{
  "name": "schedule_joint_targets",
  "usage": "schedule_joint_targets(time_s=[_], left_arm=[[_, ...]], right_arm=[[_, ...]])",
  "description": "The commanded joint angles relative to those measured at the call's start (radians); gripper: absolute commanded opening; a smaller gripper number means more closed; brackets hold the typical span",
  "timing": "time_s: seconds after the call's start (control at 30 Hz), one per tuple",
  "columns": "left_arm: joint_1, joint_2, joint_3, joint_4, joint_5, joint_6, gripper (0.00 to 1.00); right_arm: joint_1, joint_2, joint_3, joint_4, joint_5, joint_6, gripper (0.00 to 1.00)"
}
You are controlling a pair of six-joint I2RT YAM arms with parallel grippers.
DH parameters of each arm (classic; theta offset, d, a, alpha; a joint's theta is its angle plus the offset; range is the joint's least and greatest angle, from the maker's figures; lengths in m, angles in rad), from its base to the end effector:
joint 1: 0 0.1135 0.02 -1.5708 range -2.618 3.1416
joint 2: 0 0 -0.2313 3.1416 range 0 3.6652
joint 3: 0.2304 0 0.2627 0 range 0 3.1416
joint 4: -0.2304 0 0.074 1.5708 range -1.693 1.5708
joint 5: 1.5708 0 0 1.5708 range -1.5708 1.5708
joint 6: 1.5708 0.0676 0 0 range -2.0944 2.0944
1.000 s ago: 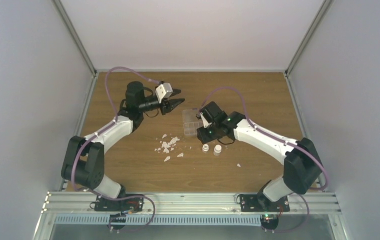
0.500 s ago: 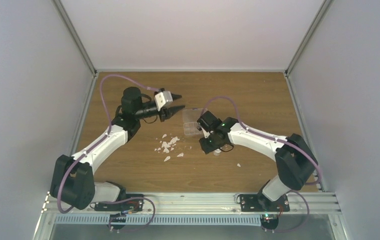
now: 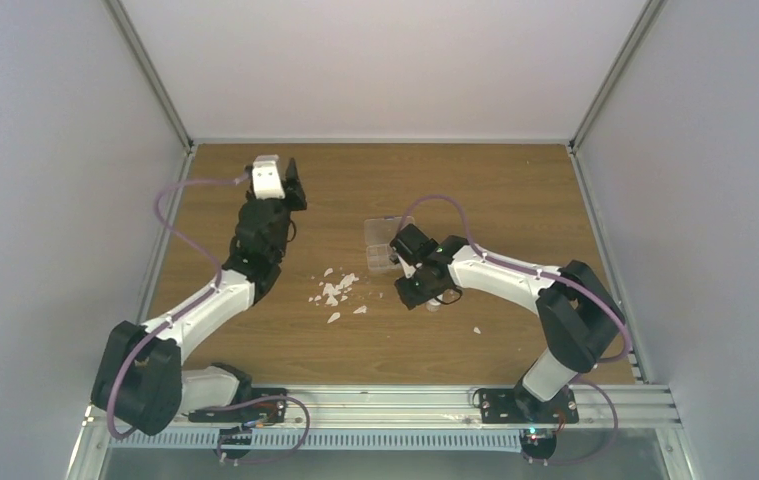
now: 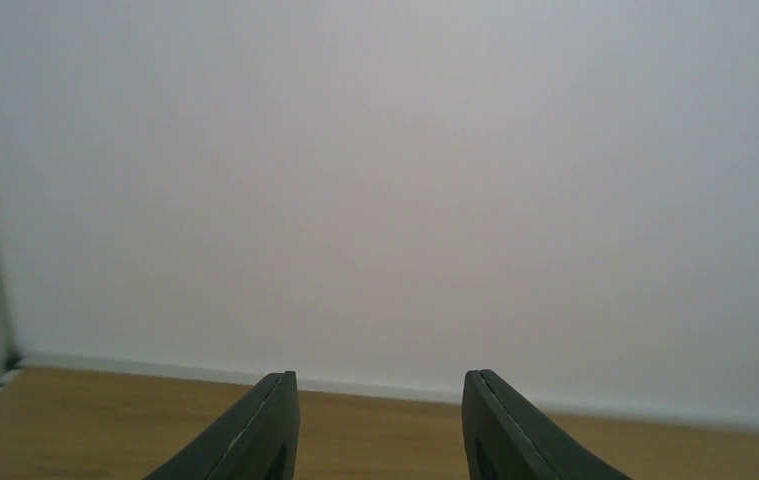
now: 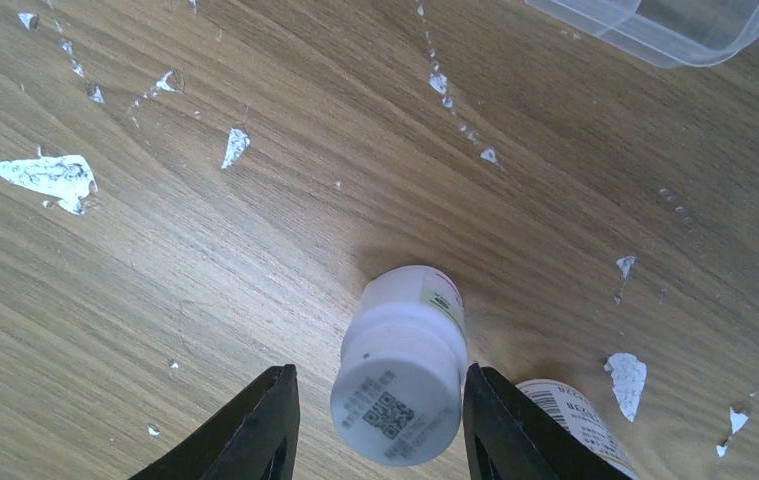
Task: Sort the pills into containers
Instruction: Adjust the pill container at the center of the board.
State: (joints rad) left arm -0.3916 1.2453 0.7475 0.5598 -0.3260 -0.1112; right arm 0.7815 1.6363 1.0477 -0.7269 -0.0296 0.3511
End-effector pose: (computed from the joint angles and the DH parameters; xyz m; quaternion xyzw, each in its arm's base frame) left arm 0.3199 -0.1087 0.2718 -0.0227 0.6857 -0.0712 0.7241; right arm 0.2236 0.2246 0.1152 -0.2136 0.9685 0.0807 0.0995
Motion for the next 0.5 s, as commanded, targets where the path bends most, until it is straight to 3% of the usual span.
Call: schedule_joint_targets(time_s=[0.0, 0.1, 0.2, 0.4, 0.47], left_arm=[[-0.021, 0.015, -0.189, 0.492, -0.374, -0.028, 0.99], [-0.018, 0.075, -0.230, 0.636, -0.456, -0.016, 0.99], [0.008, 0.082, -0.222, 0.643, -0.386, -0.030, 0.99], [0.159, -0.001, -0.047, 0.321, 0.060, -0.047, 0.99], [0.214, -0.022, -0.002, 0.252, 0.315, 0.008, 0.99]], right_arm=[[0.009, 0.018, 0.005, 0.034, -0.009, -0.016, 0.99], [0.009, 0.029, 0.006, 0.036, -0.011, -0.016, 0.99], [0.009, 0.033, 0.003, 0.036, -0.011, -0.018, 1.00], [0.008, 0.044, -0.014, 0.037, 0.011, -0.021, 1.00], [0.009, 0.046, -0.020, 0.043, 0.008, -0.027, 1.00]])
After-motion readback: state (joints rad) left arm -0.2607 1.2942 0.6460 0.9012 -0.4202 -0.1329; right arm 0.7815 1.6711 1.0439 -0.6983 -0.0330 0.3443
